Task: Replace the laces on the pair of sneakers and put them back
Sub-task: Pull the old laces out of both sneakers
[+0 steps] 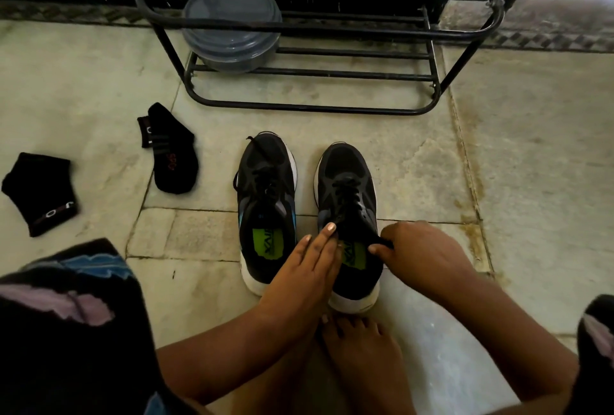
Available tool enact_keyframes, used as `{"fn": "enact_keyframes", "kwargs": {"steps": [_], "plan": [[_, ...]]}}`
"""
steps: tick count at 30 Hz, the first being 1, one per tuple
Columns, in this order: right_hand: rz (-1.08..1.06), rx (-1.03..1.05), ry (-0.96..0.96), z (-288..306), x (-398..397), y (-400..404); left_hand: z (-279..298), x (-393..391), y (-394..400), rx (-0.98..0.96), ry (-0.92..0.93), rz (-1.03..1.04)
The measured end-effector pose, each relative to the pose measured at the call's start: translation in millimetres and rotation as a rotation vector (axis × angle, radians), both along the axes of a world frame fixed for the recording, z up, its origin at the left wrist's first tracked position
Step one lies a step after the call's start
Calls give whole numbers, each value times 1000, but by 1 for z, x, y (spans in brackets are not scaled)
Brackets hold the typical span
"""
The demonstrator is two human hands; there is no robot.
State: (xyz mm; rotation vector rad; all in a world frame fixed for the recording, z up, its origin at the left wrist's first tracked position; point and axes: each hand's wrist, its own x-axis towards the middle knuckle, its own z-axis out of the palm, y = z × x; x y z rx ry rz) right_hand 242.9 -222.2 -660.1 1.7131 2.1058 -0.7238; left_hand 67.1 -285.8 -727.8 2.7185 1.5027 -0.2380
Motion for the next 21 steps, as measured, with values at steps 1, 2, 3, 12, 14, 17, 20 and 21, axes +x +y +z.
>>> {"fn": "enact_keyframes", "kwargs": {"steps": [1,2,3,12,14,17,20,21], "plan": [[41,-96,27,9,2,3,0,0,0,-5,-3,0],[99,-205,42,19,4,5,0,0,0,-7,-11,-2],[157,-306,42,28,4,7,-1,0,0,2,-17,-7],[-26,84,273,12,-14,31,1,-4,3,4,-64,-74],[-74,208,332,-6,-14,33,0,-6,3,-25,-69,-69],[-56,255,354,-24,-13,32,-1,-6,3,-13,-57,-80],[-21,295,366,-32,-13,31,-1,-5,3,1,-53,-86],[-16,297,369,-33,-14,31,-1,-5,3,1,-57,-86]]}}
